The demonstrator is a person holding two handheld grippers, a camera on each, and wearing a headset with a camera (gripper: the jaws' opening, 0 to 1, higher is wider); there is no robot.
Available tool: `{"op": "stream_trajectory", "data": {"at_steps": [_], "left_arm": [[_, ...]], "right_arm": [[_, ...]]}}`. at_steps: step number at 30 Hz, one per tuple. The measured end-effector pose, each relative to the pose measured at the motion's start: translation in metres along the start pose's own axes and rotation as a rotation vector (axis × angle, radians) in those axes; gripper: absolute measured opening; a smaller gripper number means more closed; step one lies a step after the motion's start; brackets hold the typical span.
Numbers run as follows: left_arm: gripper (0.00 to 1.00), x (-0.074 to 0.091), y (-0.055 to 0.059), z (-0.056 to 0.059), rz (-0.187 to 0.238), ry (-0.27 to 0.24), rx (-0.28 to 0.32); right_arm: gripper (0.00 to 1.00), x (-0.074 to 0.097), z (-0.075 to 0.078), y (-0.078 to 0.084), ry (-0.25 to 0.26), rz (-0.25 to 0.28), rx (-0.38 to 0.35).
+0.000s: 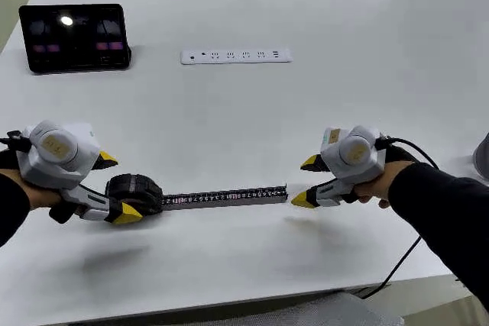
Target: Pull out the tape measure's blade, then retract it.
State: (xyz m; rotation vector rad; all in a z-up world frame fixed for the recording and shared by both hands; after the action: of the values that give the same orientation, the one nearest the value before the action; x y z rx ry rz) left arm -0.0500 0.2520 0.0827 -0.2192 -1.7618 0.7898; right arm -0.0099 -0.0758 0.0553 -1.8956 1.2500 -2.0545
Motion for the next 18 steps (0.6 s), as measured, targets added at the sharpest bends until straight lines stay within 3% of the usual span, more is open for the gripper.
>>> {"op": "stream_trajectory", "data": {"at_steps": [3, 7, 18], "left_arm": [[0.7, 0.004, 0.0, -0.002, 0.028, -0.035, 0.051], [0.72, 0.01, -0.002, -0.006, 0.098, -0.086, 0.153], [0.78, 0.015, 0.005, 0.001, 0.124, -0.131, 0.199]], "right_arm": [[0.49, 0.004, 0.002, 0.004, 0.01, 0.018, -0.035], [0.5, 0.01, 0.002, 0.009, 0.015, 0.04, -0.088], [0.56, 0.025, -0.002, 0.019, 0.05, 0.099, -0.142]]}}
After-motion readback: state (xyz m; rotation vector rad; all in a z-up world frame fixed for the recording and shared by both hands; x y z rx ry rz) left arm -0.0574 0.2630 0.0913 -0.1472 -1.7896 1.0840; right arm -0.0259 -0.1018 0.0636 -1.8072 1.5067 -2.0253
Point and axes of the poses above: the centre of the closed fingertips' face, and the gripper's own axes: x roughly backward along the fingers, z roughly to its right, y roughly out of its underside, the point moved 4 cm from there along x, roughly backward along the fingers, and after that the axes turned 14 degrees about -x, right-handed, at the moved point
